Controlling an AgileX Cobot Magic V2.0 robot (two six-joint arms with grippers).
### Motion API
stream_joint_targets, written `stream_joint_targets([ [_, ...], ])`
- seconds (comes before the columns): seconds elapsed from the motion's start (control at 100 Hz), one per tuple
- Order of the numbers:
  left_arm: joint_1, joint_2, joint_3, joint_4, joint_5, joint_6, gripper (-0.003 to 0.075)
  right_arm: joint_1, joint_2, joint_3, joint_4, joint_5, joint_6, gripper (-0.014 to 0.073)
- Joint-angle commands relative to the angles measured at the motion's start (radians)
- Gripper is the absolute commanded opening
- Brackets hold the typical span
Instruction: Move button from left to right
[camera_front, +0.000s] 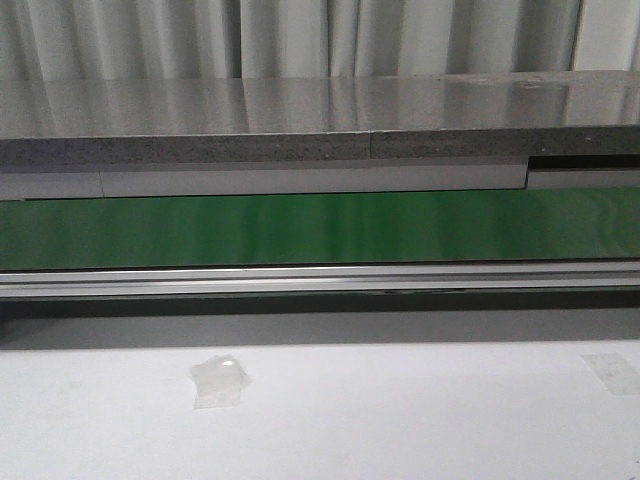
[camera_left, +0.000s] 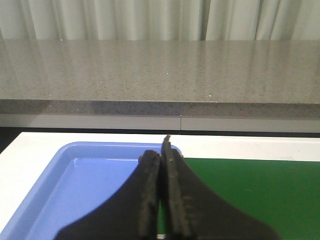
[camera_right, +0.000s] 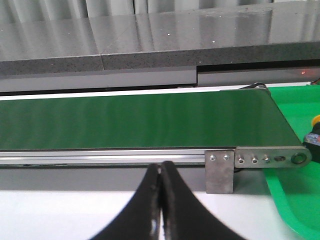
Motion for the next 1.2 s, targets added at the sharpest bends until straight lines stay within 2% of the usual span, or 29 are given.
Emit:
stream_joint_targets([
  [0.0,-0.003,-0.029,-0.007,0.030,-0.077,-0.019,-0.0020,0.003,-0.019,-0.016,-0.012,-0.085,-0.003,-0.0067],
  [0.16,-0.003,-0.170,0.104,0.044,-0.077,-0.024,-0.0020,0.003,-0.019,-0.016,-0.012,-0.085,-0.003,-0.0067],
  [0.31,-0.003,-0.319,0.227,0.157,-0.077,-0.181,-0.0020,0.003,-0.019,-0.016,-0.012,-0.085,-0.003,-0.0067],
  [0.45,-0.005,-0.447,0.312,0.157,-0.077,-0.197,-0.0020,0.003,-0.019,-0.016,-0.012,-0.085,-0.003,-0.0067],
  [0.73,-0.079,-0.444,0.381,0.180,-0.111,-0.230,-0.0020,0.003,-0.018,-0.016,-0.011,-0.085,-0.003,-0.0067],
  [1.19,-0.079,-0.444,0.398,0.181,-0.151,-0.230,-0.0020,0.003,-0.018,-0.016,-0.011,-0.085,-0.003,-0.0067],
])
